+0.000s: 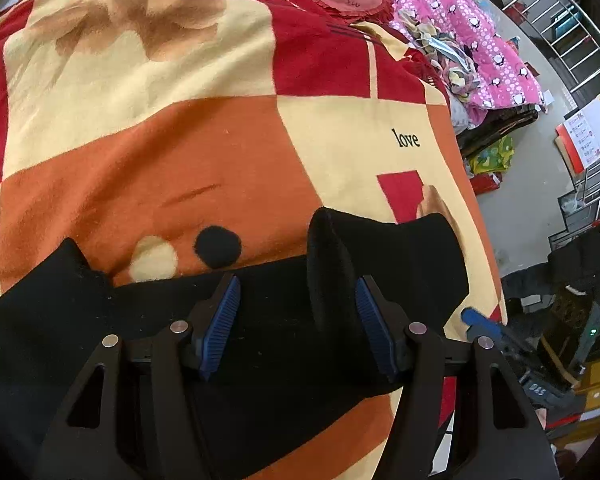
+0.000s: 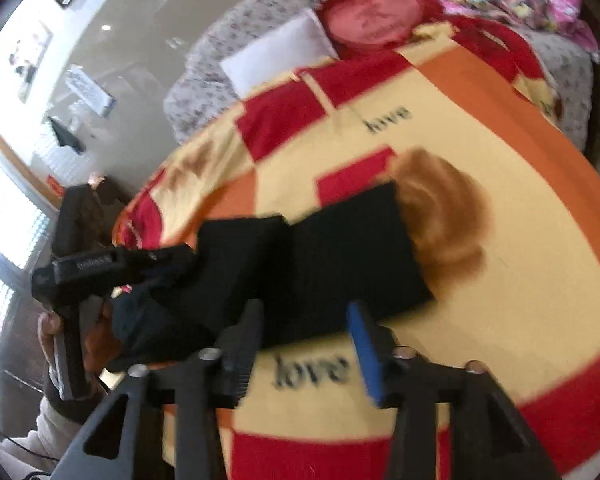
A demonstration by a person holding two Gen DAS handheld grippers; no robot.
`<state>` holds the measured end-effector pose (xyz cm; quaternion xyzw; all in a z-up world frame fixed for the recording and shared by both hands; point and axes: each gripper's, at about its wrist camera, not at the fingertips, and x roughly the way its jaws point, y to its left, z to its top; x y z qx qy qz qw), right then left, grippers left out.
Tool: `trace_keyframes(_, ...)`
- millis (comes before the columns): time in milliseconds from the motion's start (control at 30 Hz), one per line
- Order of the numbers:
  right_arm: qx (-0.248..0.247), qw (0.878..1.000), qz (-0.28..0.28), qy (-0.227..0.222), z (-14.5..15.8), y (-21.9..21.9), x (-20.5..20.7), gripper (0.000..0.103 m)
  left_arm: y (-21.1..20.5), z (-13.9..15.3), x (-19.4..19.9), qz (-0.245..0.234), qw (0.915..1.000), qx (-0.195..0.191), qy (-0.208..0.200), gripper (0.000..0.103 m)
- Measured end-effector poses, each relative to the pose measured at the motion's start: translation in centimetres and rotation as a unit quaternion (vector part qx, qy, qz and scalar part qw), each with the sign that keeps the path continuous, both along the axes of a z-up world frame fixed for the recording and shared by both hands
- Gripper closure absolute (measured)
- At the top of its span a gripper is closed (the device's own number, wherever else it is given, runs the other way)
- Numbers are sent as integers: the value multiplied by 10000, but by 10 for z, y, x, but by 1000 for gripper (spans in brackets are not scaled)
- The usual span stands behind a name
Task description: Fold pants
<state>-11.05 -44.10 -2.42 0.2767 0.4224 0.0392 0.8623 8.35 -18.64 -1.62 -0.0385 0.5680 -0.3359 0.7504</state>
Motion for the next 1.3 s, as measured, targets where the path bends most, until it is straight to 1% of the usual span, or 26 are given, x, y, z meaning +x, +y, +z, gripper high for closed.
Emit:
trace_keyframes(67,-14,9997,-64,243,-10,-3,1,58,2,0,0,19,10000,5,2,43)
trace_keyframes(100,31,9997,-92,222,-13,-4,1,58,2,1,0,33,10000,8,-2,43)
trace_keyframes(133,110,9997,-167,119,-15,-6,1,56,3,1,-1,47,10000,4,-6,43)
trace_keyframes(200,255,9992,-313,-12,-17,-11,6,56,4,3,0,63,10000,-2,-16,43)
trace_keyframes(267,380,9983,-367,-255,-20,-15,14,56,4,3,0,81,10000,-11,-15,43)
trace_keyframes(300,498,9972,-418,-375,-23,-17,19,60,4,3,0,88,10000,-39,3,42)
trace_keyframes(333,662,9961,-422,-414,-27,-18,27,81,2,3,0,93,9999,-50,24,42)
trace_keyframes(367,768,9952,-394,-456,-27,-17,33,90,1,1,0,92,9999,-67,60,41)
trace_keyframes(400,722,9952,-346,-564,-23,-12,37,96,1,1,0,87,9999,-82,77,40)
trace_keyframes(433,573,9958,-227,-676,-15,-4,40,96,1,1,0,75,9999,-96,87,40)
trace_keyframes(467,353,9959,-12,-834,-4,8,41,96,1,1,-1,62,9999,-128,87,40)
trace_keyframes(533,132,9928,473,-1089,13,33,45,96,3,3,1,41,9996,-239,127,40)
trace_keyframes(567,-28,9907,756,-1132,18,48,49,96,5,3,3,56,9993,-334,184,40)
trace_keyframes(633,-404,9862,1175,-1098,21,74,56,96,13,5,6,125,9982,-535,257,40)
trace_keyframes(700,-509,9844,1389,-958,14,88,64,96,25,7,10,263,9966,-721,294,34)
trace_keyframes(800,-494,9842,1553,-685,0,97,72,96,34,9,14,388,9953,-819,330,33)
trace_keyframes(833,-511,9841,1548,-710,-1,97,71,96,34,10,13,379,9953,-833,329,32)
trace_keyframes(867,-520,9839,1531,-759,1,97,70,95,32,11,12,339,9954,-835,314,29)
trace_keyframes(900,-508,9838,1540,-762,1,97,71,93,31,11,12,313,9957,-822,303,27)
trace_keyframes(967,-486,9839,1551,-740,1,96,70,89,22,11,9,205,9969,-706,275,27)
trace_keyframes(1033,-535,9815,1649,-807,4,101,66,77,13,7,9,171,9980,-549,277,27)
trace_keyframes(1100,-609,9772,1829,-889,9,109,60,71,7,3,9,192,9982,-461,331,27)
trace_keyframes(1200,-719,9738,1941,-946,9,118,57,69,1,-3,10,208,9977,-458,448,27)
trace_keyframes(1300,-520,9756,1910,-951,7,116,57,68,-11,-2,5,72,9977,-481,482,27)
